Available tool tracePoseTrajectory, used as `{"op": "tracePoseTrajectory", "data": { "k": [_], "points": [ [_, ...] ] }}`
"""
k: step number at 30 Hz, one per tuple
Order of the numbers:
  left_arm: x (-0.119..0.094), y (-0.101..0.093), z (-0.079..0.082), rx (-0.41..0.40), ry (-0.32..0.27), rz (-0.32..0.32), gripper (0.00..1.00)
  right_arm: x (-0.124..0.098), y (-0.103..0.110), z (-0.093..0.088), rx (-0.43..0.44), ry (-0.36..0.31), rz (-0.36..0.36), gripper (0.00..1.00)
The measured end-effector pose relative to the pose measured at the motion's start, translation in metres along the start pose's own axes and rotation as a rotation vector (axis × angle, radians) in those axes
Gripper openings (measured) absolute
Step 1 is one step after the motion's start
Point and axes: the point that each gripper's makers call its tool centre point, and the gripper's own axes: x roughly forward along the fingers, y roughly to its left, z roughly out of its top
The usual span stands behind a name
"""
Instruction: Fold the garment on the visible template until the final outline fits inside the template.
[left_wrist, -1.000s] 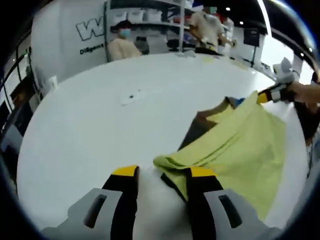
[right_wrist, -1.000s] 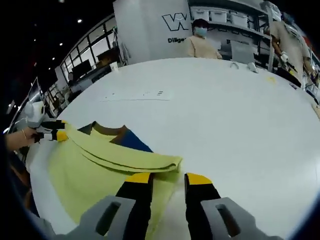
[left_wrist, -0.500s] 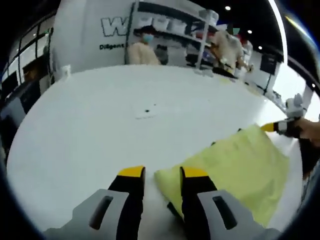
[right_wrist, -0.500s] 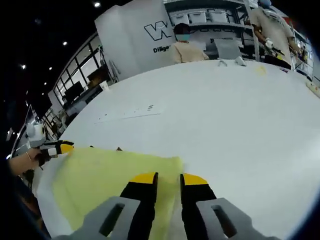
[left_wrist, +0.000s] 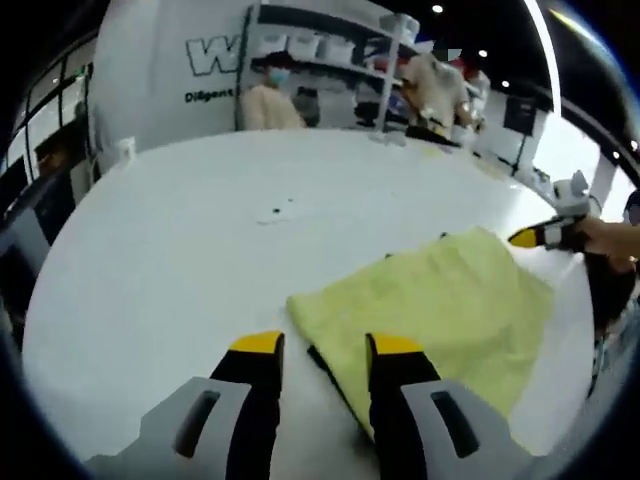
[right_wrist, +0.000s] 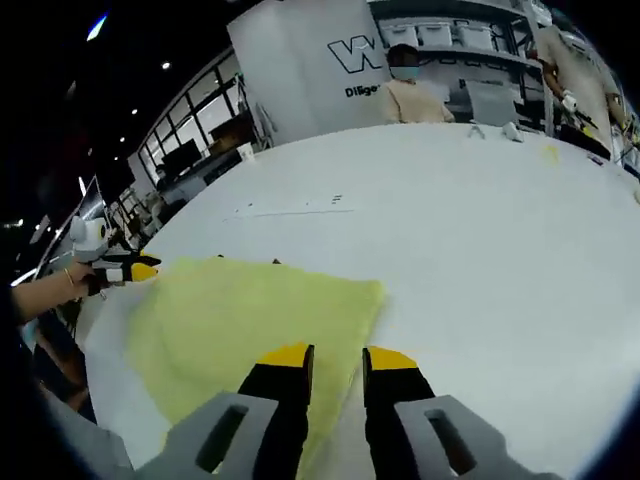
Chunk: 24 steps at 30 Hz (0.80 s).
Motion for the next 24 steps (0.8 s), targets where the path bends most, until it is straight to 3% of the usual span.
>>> {"op": "tracePoseTrajectory", "data": {
  "k": [5, 14, 20, 24],
  "points": [
    [-0.020, -0.015, -0.005, 0.030, -0.002, -0.037, 0.38, -0.015, 0.014, -0.004, -0.066, -0.004, 0.059, 0.19],
    [-0.040, -0.023, -0.020, 0.021, 0.009, -0.055, 0.39, -0.032, 0.029, -0.018, -0.102, 0.011, 0.109, 0.20],
    [-0.063, -0.034, -0.050, 0.010, 0.044, -0.080, 0.36, -0.041, 0.038, -0.038, -0.120, 0.042, 0.164, 0.23],
    [-0.076, -0.051, -0.068, 0.003, 0.082, -0.106, 0.35, -0.048, 0.044, -0.051, -0.126, 0.062, 0.181, 0.25]
  ]
}}
